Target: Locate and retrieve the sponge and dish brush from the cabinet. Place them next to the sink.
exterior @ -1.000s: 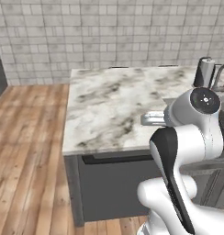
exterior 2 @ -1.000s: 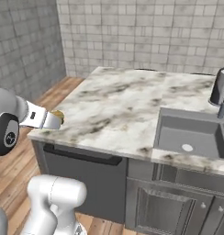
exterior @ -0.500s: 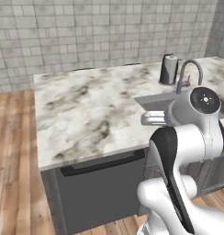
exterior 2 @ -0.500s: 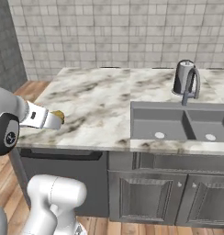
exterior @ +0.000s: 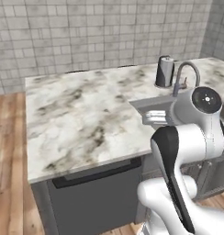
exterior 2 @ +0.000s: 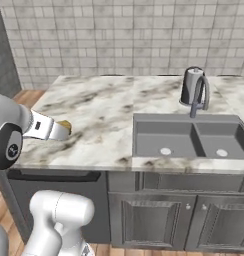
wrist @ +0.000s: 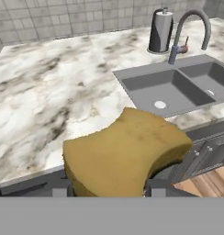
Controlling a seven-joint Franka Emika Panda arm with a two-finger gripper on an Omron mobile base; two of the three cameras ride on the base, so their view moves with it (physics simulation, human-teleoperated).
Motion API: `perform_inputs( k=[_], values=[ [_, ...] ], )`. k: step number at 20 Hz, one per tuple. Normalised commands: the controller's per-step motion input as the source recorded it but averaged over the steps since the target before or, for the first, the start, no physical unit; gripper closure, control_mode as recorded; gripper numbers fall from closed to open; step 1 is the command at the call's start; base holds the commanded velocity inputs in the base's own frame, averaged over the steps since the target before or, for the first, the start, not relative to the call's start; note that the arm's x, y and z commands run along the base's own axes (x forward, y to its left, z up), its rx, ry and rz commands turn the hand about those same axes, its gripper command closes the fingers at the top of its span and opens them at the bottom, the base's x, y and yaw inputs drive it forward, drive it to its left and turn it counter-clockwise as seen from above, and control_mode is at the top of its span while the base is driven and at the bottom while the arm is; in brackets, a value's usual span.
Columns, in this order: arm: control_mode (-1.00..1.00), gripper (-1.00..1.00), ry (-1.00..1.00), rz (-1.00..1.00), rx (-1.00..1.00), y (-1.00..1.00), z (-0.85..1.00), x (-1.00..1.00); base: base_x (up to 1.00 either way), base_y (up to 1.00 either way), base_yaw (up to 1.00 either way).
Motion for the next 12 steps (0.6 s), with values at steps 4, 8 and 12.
perform_inputs(
  k=[4,8,12],
  values=[
    [1.00,1.00,0.00,0.00,0.00,0.00,0.00,0.00,0.55,-0.02,0.03],
    [1.00,1.00,0.00,0.00,0.00,0.00,0.00,0.00,0.67,-0.01,0.08],
    [1.00,1.00,0.00,0.00,0.00,0.00,0.00,0.00,0.57,-0.13,0.08]
  ],
)
